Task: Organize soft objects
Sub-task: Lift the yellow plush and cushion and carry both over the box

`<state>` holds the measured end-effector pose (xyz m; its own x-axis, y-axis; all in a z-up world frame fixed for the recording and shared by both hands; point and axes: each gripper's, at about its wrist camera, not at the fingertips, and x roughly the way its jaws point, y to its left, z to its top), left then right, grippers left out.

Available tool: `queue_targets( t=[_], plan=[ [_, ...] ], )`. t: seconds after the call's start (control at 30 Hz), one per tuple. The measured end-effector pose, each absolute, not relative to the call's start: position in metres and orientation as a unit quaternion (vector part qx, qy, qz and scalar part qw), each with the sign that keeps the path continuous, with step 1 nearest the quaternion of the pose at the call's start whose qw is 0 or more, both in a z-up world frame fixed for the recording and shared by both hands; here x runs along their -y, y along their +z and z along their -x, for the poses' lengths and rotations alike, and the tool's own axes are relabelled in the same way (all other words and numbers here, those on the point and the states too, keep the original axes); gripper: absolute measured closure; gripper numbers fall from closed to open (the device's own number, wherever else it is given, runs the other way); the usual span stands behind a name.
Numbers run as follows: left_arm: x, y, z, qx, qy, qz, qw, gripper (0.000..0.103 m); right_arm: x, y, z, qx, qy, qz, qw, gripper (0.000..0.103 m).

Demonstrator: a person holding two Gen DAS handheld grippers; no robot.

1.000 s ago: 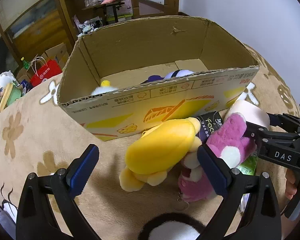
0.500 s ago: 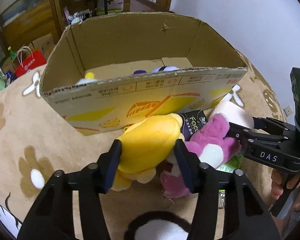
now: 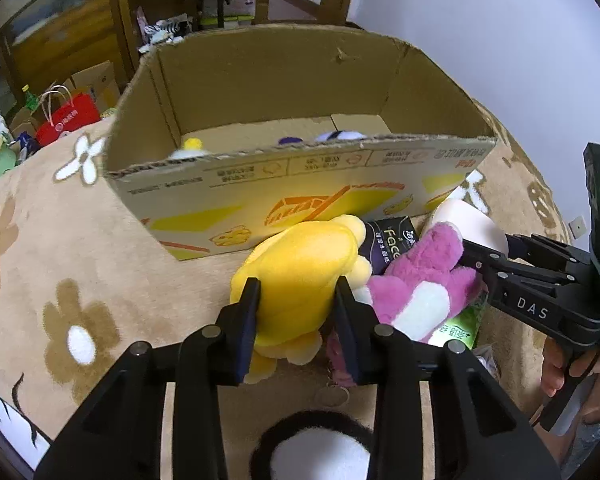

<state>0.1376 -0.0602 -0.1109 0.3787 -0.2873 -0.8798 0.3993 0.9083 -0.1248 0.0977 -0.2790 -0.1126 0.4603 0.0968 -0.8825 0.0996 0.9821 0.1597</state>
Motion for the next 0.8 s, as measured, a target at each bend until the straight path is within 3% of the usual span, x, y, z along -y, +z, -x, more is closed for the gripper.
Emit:
queue_targets(
  t=[0.8],
  plan=[
    [0.016,-0.048,-0.082,-0.426,-0.132,-0.043,0.894,0.068,0.275,-0.049,-0.041,-0.432,0.009,-0.101,0.896,0.064]
  ],
)
